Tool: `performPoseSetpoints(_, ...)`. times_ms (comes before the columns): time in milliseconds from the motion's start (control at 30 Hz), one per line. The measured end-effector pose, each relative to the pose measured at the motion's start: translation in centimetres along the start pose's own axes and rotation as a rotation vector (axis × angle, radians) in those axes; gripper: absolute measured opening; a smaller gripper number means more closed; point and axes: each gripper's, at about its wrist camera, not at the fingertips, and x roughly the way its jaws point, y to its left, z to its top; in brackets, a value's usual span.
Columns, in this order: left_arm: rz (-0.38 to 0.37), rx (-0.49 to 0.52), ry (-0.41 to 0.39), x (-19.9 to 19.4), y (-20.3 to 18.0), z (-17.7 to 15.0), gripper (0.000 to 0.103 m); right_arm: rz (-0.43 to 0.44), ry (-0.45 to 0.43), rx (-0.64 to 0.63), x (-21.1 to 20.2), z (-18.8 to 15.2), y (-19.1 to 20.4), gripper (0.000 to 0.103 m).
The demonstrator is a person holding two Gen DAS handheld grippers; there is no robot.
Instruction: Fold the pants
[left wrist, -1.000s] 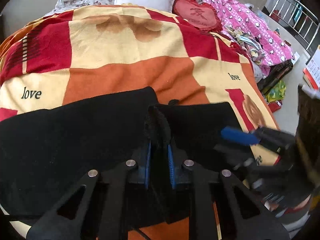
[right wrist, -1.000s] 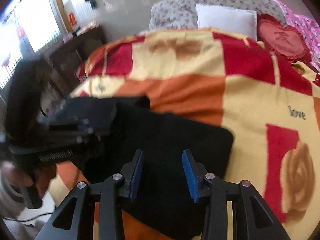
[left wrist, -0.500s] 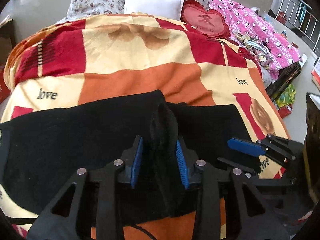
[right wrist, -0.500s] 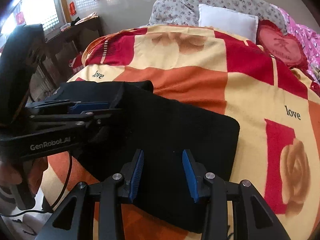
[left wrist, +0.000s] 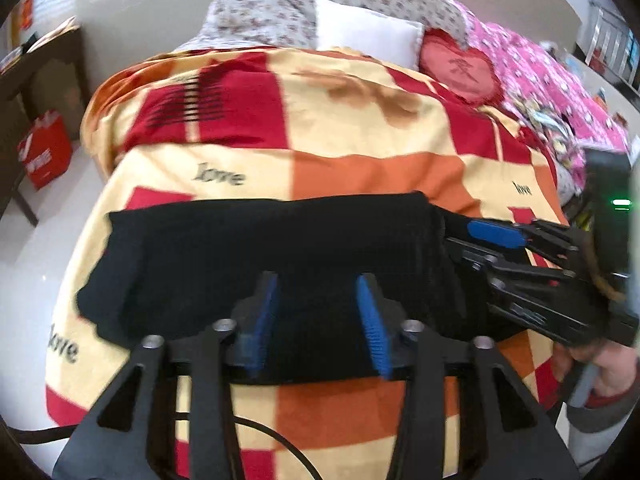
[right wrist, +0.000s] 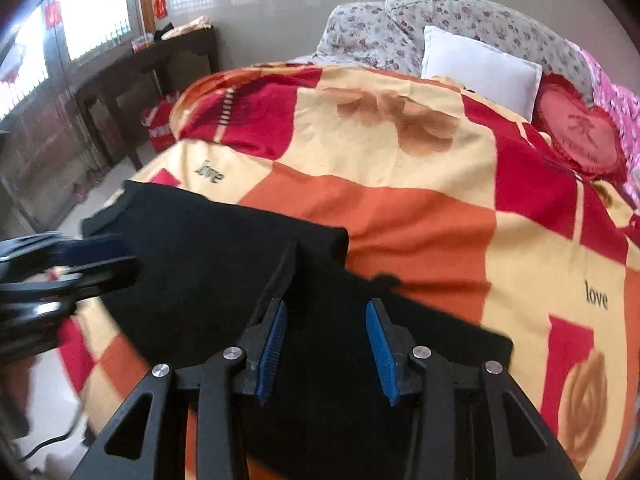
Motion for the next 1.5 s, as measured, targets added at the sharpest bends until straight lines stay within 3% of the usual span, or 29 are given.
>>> performPoseSetpoints(133, 0.000, -0.078, -0.012, -1.2, 2.4, -0.5, 0.051, -0.019, -0.004, -0.001, 2.4, 1.1, 0.4, 0.040)
performPoseSetpoints(267, 0.000, -0.134, -0.018, -1.3, 3.9, -0.9, 0.051, -0.015, -0.004, 0.000, 1.9, 1.8, 0.6, 0.040)
performPoseSetpoints(433, 0.005, -0.192, 0.004, -0.8, 5.9, -1.9, 0.051, 0.024, -0.012, -0.003, -0.9, 0.2, 0.4, 0.040)
performPoseSetpoints(500, 0.009, -0.218, 0.007, -0.6, 6.8, -2.3, 0.051, 0.066, 0.037, 0.010, -0.1, -1.0, 0.3, 0.043)
performPoseSetpoints(533, 0.008, -0.237, 0.006, -0.6, 7.4, -2.6, 0.051, 0.087, 0.063, 0.021, 0.7, -1.5, 0.3, 0.049)
performPoseSetpoints(600, 0.000, -0.275, 0.000, -1.1, 8.6, -3.1, 0.051, 0.109, 0.018, 0.035, 0.8, -2.0, 0.2, 0.055)
performPoseSetpoints(667, -0.004, -0.306, -0.007, -1.7, 9.6, -3.5, 0.051, 0.151, 0.039, 0.027, 1.0, -1.8, 0.4, 0.072)
performPoseSetpoints(700, 0.009, -0.318, -0.009, -2.1, 10.0, -3.7, 0.051, 0.155, 0.056, 0.009, 1.1, -1.6, 0.7, 0.073)
performPoseSetpoints(800, 0.025, -0.348, -0.025, -3.1, 11.2, -4.2, 0.051, 0.127, 0.098, -0.057, 0.7, -0.2, 2.0, 0.072)
performPoseSetpoints(933, 0.010, -0.428, -0.043, -3.6, 12.8, -4.9, 0.061, 0.253, -0.006, -0.082, -0.4, 3.2, 4.4, 0.072)
performPoseSetpoints(1033, 0.010, -0.464, -0.045, -3.1, 13.2, -5.3, 0.062, 0.296, -0.061, -0.118, 1.2, 5.8, 7.0, 0.072)
performPoseSetpoints(1200, 0.016, -0.505, -0.023, -1.9, 13.3, -5.5, 0.062, 0.382, -0.009, -0.151, 5.8, 9.3, 11.1, 0.072)
performPoseSetpoints(1433, -0.001, -0.526, 0.004, -0.4, 12.9, -5.2, 0.062, 0.424, 0.063, -0.199, 10.8, 12.2, 15.1, 0.072)
performPoseSetpoints(1500, -0.009, -0.543, 0.005, 0.0, 13.0, -5.1, 0.067, 0.413, 0.076, -0.237, 11.8, 12.4, 15.8, 0.072)
